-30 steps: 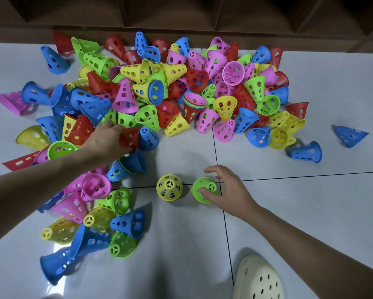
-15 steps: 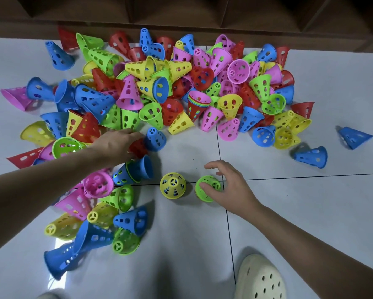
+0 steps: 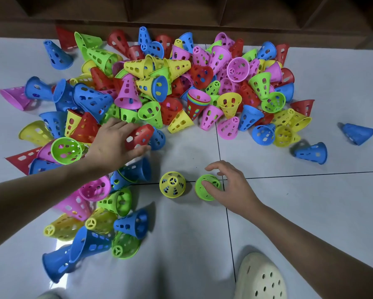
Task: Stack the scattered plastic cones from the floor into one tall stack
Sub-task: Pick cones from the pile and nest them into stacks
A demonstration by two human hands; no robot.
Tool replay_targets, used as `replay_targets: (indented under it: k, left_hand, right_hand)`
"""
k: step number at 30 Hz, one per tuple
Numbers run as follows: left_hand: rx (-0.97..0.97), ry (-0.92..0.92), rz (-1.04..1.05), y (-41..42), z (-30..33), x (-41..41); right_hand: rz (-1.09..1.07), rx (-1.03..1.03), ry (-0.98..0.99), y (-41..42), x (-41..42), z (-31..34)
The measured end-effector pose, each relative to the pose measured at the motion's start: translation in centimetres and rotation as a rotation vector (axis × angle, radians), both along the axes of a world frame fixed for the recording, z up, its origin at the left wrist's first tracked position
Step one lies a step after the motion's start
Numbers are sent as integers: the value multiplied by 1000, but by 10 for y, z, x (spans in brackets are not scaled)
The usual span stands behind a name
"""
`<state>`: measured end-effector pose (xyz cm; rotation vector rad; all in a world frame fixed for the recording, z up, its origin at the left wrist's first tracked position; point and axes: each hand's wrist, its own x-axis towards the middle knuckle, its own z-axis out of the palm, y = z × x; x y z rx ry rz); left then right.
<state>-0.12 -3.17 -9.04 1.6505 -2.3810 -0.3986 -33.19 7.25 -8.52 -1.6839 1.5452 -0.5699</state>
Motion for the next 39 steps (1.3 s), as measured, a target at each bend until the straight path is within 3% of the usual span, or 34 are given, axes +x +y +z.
replay_targets:
  k: [4,10,15,21,26,29,34,39]
  left_hand:
    - [28,288,-69,27,21,-30]
    - [197,484,-228,59,26,-63]
    - [345,457,-299,68,13,-69]
    - [389,270,-322,71,-12,-62]
    - [385,235,-327,68,-22,-55]
    - [395,217,-330,67,-22,-53]
    - [331,212,-362,56,-7,-47]
    - [130,214,-58,20,-12,-42]
  right_hand:
    - [8,-1,7,0,3,0]
    - [10,-10,-6,1,7,0]
    - [-3,2,-17,1,2,-3]
    - [-104,-108,-37,-23,-16,-16]
    - [-307,-228,67,-78,-42,-30]
    - [-225,-276,214,-109,-54,-33]
    - [-81,-57,412,-139,-63,-35]
    - [-63,48,394,-135,-66,-41]
